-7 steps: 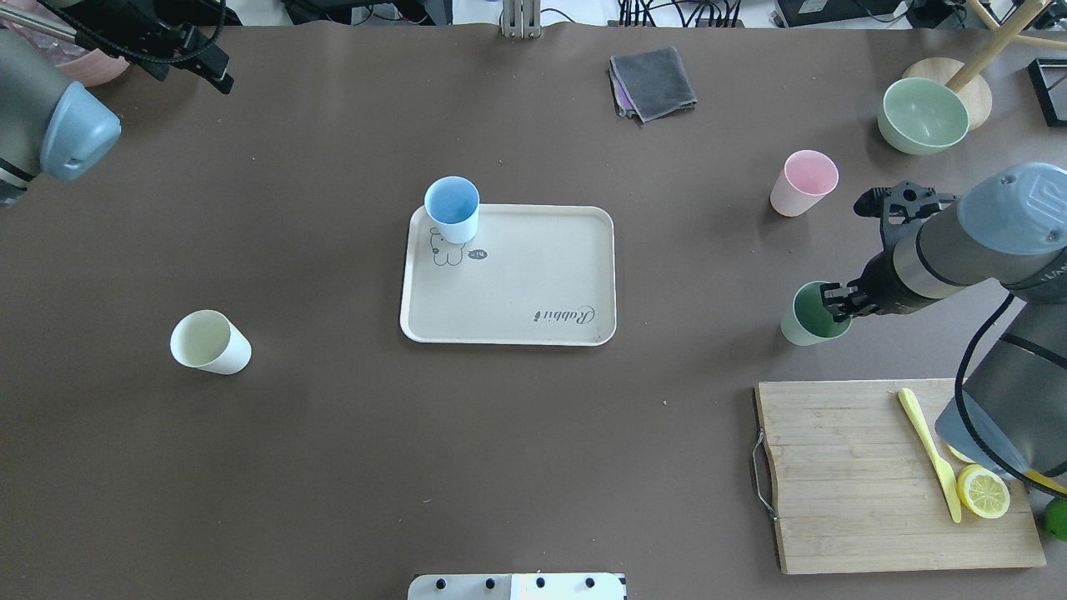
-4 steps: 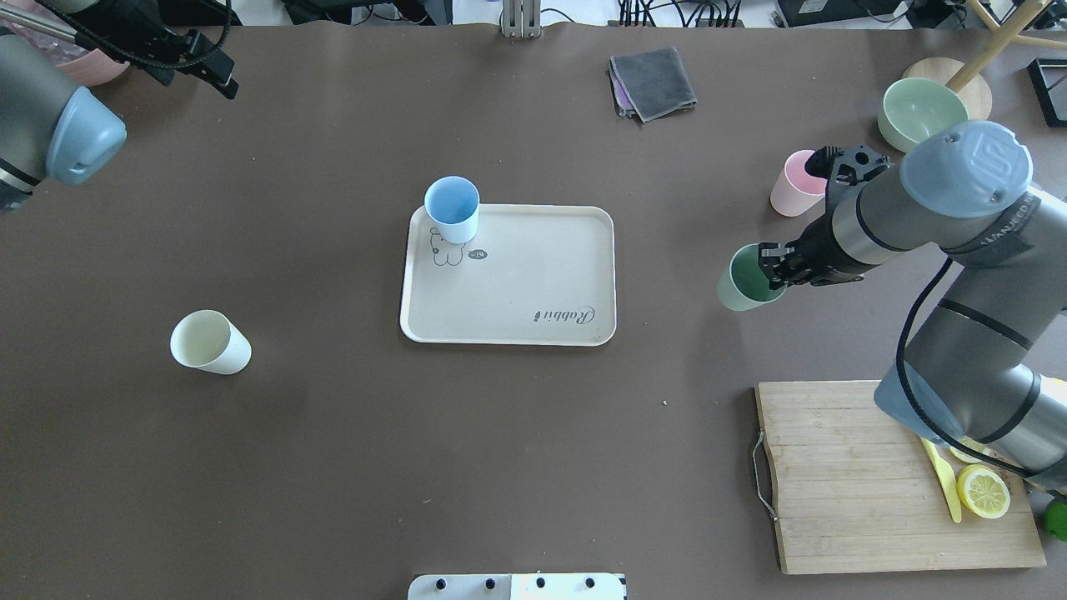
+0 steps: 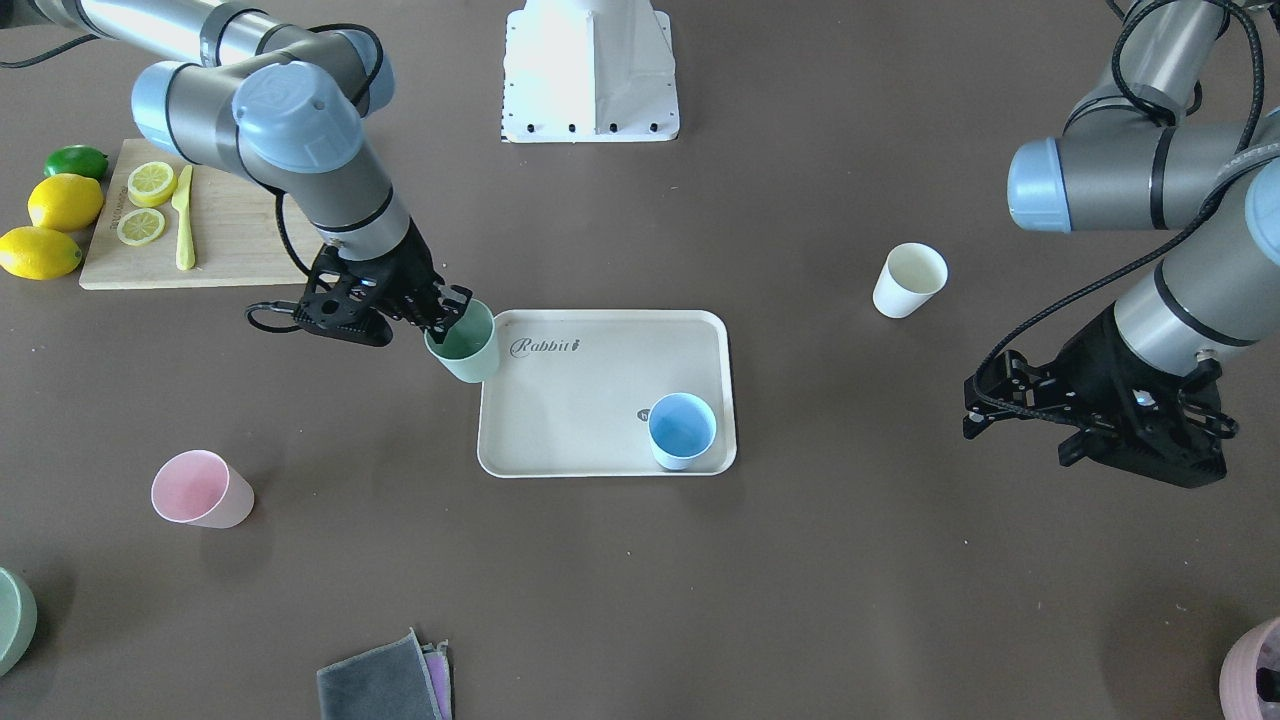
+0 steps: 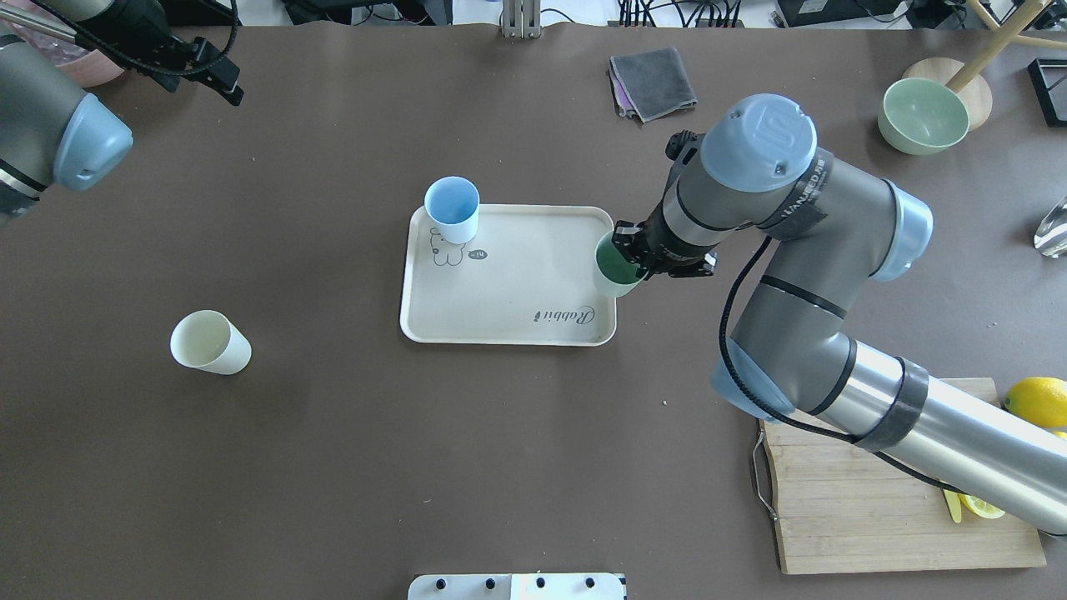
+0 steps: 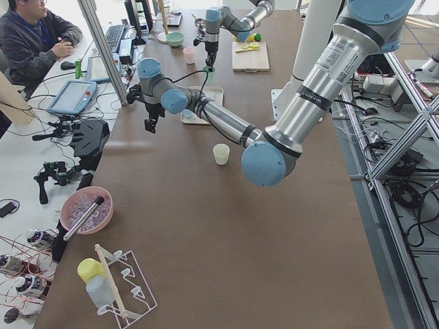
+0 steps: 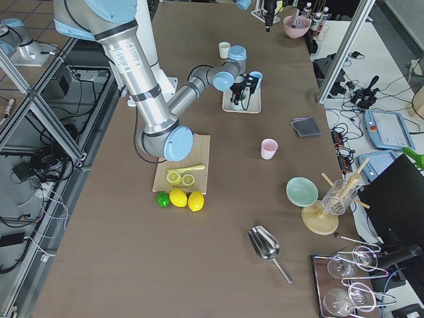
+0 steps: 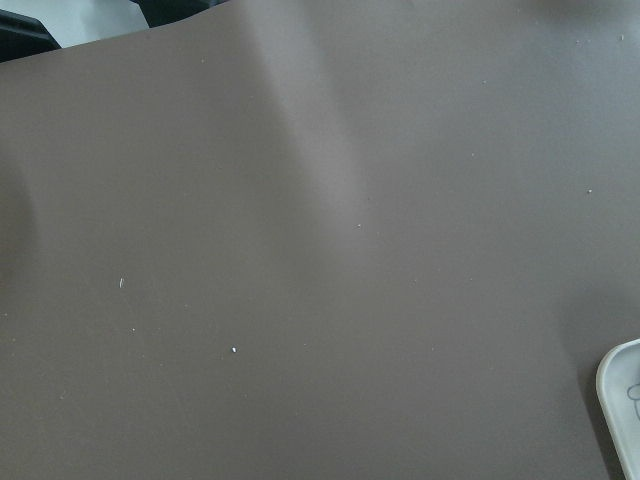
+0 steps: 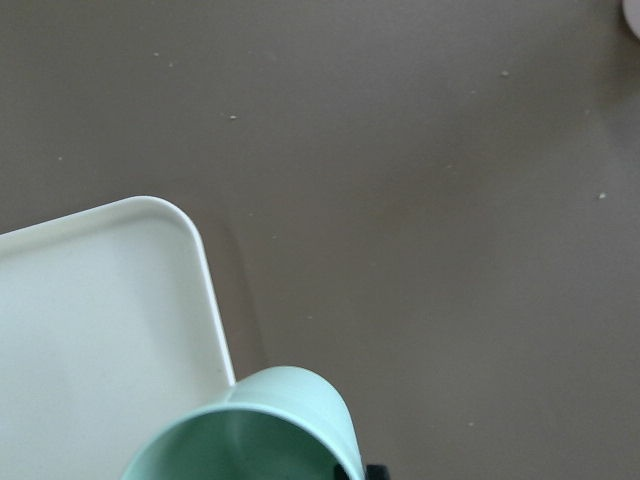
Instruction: Place all cups on tray
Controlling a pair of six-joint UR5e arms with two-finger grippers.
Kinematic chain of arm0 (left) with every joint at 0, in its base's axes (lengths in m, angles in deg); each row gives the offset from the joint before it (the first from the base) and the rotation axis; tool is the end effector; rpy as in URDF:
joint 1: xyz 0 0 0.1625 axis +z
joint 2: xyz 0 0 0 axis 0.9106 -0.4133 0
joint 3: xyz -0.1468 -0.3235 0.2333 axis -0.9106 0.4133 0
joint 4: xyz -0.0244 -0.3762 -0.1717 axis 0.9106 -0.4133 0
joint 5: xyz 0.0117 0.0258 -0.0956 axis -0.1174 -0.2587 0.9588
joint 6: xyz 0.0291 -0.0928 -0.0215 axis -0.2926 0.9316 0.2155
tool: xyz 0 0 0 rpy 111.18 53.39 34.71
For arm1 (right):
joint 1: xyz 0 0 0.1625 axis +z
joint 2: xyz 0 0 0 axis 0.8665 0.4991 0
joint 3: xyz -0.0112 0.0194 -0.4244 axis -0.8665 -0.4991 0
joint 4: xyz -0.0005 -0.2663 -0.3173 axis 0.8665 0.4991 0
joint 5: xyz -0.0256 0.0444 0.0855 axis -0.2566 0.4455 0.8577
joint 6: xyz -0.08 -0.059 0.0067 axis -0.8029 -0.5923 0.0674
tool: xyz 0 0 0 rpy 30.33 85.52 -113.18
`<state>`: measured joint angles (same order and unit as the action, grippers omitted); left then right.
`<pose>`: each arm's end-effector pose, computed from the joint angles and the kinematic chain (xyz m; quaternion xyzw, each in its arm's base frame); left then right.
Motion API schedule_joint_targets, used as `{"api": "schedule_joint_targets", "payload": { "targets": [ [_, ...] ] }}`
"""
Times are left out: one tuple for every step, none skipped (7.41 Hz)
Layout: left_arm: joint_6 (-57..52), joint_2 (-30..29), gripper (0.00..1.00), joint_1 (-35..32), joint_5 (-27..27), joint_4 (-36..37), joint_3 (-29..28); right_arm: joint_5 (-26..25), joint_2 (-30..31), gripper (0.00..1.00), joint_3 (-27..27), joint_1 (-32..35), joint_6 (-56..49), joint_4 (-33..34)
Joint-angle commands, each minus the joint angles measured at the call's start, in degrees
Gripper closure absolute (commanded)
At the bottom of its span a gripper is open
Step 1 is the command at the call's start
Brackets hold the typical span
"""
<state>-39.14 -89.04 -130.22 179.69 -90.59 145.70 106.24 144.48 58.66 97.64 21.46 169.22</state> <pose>0.2362 -0.6588 0.3294 0.1362 0.4296 0.1014 0.8869 -0.4684 -0.4782 0.2598 -0.0308 -0.4250 0.1602 0.8904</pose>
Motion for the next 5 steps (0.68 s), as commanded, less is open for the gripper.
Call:
{"api": "schedule_joint_targets", "payload": {
  "targets": [
    [0.1,-0.1,0.01,0.4,-1.0,-0.1,-0.2,-1.6,-4.3,1.00,-2.1,-2.9,2.2,3.4],
    [0.4,-0.1,0.01,0.7,-1.2,-0.1,-0.2,-1.7,-4.8,0.99,-3.0,-3.1,2.2,3.6],
    [0.4,-0.1,0.01,0.7,-1.2,-0.1,-0.1,-2.2,-5.2,0.50,-3.9,-3.1,2.2,3.4],
    [0.4,0.0,0.01,0.8,-1.2,-0.1,0.0,-6.3,-5.4,0.01,-4.0,-4.3,2.2,3.3],
    [0.4,0.0,0.01,0.8,-1.2,-0.1,0.0,-7.4,-5.5,0.00,-4.0,-4.5,2.2,3.3]
  ]
}}
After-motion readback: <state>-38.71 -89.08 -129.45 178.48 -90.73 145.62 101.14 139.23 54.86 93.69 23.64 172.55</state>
